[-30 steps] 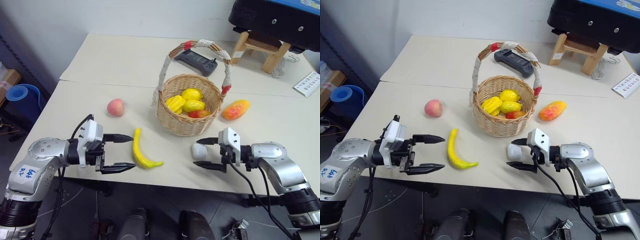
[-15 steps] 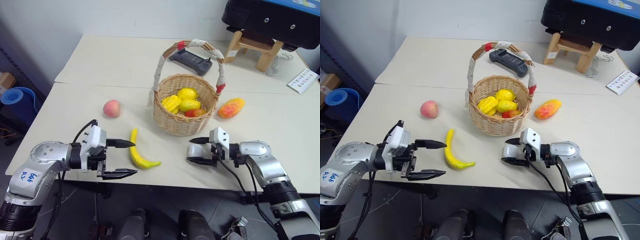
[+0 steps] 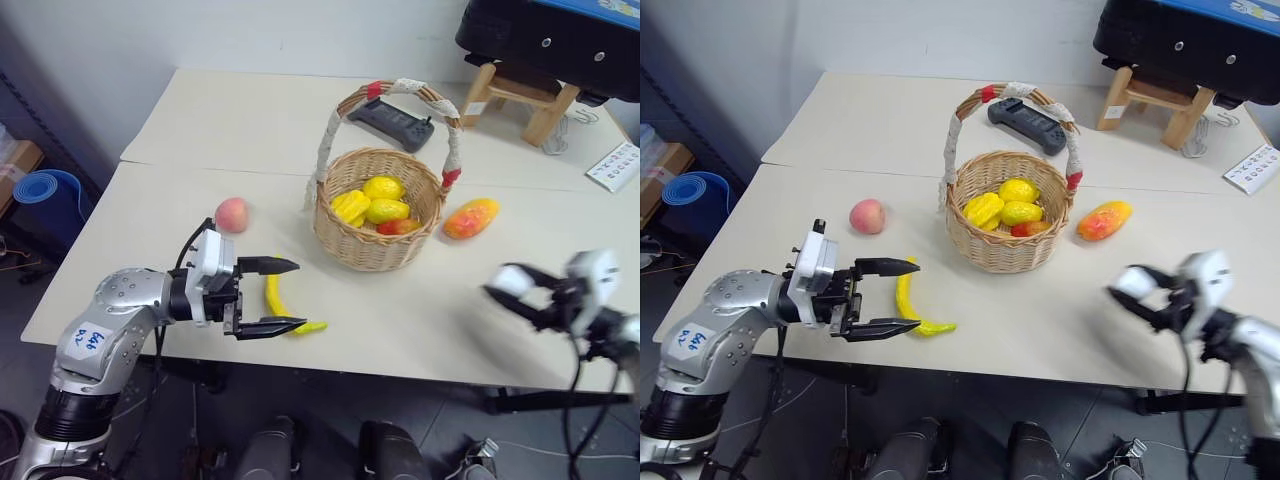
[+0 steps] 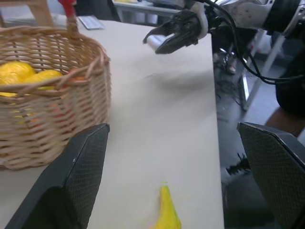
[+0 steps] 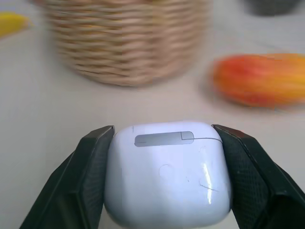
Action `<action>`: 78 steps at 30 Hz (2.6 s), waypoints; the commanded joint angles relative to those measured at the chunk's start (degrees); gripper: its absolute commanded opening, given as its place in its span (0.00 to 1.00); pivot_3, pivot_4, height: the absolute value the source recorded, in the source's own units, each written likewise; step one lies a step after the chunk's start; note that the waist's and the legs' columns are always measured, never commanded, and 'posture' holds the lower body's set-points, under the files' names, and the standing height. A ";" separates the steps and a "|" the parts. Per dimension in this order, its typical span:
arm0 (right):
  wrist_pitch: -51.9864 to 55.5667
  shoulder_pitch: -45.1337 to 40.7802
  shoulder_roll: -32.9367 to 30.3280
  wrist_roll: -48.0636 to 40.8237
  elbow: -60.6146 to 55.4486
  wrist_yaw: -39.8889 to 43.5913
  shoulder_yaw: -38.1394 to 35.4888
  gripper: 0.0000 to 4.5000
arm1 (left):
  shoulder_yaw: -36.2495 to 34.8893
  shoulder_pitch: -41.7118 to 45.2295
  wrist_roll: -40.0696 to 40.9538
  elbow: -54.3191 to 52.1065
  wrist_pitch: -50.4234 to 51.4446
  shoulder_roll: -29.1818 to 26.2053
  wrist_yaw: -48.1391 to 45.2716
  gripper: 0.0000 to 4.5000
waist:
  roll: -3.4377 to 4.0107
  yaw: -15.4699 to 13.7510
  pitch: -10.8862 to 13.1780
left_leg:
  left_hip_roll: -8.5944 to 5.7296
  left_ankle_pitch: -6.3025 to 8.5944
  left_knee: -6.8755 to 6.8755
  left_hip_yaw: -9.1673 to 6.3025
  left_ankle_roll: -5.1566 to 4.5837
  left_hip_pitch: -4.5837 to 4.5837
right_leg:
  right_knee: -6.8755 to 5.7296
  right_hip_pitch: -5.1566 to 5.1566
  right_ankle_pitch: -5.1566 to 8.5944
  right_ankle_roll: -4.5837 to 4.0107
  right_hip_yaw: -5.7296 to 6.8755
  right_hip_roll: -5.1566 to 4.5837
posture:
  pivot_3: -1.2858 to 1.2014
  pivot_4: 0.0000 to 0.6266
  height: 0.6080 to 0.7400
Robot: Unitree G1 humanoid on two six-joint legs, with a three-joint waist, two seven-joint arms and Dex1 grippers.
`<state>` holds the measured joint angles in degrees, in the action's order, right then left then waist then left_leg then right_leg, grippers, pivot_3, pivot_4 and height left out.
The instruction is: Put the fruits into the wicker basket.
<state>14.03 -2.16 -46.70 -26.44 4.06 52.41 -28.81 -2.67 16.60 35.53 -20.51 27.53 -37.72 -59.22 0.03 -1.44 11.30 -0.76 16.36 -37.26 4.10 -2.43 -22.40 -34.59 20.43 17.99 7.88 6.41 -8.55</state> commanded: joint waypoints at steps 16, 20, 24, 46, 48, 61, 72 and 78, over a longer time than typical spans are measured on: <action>-22.21 -12.49 -0.30 8.03 39.31 -9.39 -1.79 0.99 | -0.77 1.91 -2.40 0.57 -3.40 0.69 3.08 1.00 | 0.07 1.27 -0.01 | 0.09 -0.06 0.03 0.26 -0.08 0.05 | 0.02 0.05 0.06 -0.10 -0.17 0.08 | 0.52 0.24 1.00; -19.44 -6.73 -1.40 0.67 23.34 -2.08 -5.24 0.99 | -5.01 0.27 -4.01 6.55 -5.39 -2.30 2.88 1.00 | 0.15 1.39 0.01 | 0.09 -0.04 0.06 0.27 -0.06 0.06 | 0.02 0.07 0.06 -0.10 -0.20 0.06 | 0.52 0.24 1.00; -14.75 1.03 -0.58 -3.67 3.32 3.35 -2.66 0.99 | -9.65 -3.79 -5.71 10.17 -8.23 -4.13 3.74 1.00 | 0.17 1.73 0.01 | 0.27 0.03 0.10 0.29 0.05 0.12 | 0.04 0.08 0.06 -0.11 -0.26 0.08 | 0.52 0.24 1.00; -13.20 5.83 18.17 -5.70 -38.35 -4.08 20.50 0.99 | -35.78 -19.02 -3.87 27.93 -0.79 -12.68 13.31 1.00 | -0.59 0.14 -0.37 | 0.51 0.78 0.07 0.14 0.62 0.11 | 0.00 0.40 -0.01 -0.29 -0.44 -0.20 | 0.52 0.24 1.00; -12.74 5.30 17.72 -5.69 -37.99 -4.34 20.39 0.99 | -32.55 -13.00 -2.85 27.22 1.90 -13.78 12.95 1.00 | -0.60 -0.20 -0.37 | 0.51 0.77 0.07 0.13 0.64 0.10 | -0.01 0.42 0.00 -0.33 -0.43 -0.21 | 0.52 0.24 1.00; -11.21 6.04 15.75 -2.25 -39.74 -7.09 21.45 0.99 | 3.53 36.04 -21.60 54.99 6.44 -5.36 13.24 1.00 | -0.80 0.87 -0.41 | 0.56 0.46 0.06 1.21 0.18 0.06 | -1.06 1.17 -0.04 -0.27 -0.04 0.22 | 0.52 0.24 1.00; -13.66 9.09 16.17 -0.60 -40.24 -8.86 20.43 1.00 | 7.32 43.99 -31.55 76.63 -8.08 -1.01 12.25 0.75 | -1.15 1.40 -0.23 | 0.58 0.51 -0.14 1.30 0.05 0.00 | -1.01 1.19 -0.04 -0.27 -0.02 0.09 | 0.52 0.24 1.00; -14.06 11.27 18.52 0.03 -42.42 -14.77 16.58 1.00 | 0.35 39.80 -20.13 61.84 -10.27 -2.09 -5.62 0.63 | -1.18 1.39 -0.22 | 0.56 0.53 -0.19 1.29 0.02 -0.03 | -1.03 1.19 -0.04 -0.27 0.00 0.06 | 0.52 0.24 1.00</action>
<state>0.33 8.55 -28.51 -26.23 -35.07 40.19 -9.05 0.81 56.48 8.96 51.17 17.94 -39.22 -57.71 -1.15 -0.05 11.08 -0.19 16.89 -37.48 5.35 -2.41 -22.47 -35.61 21.62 17.95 7.60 6.42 -8.50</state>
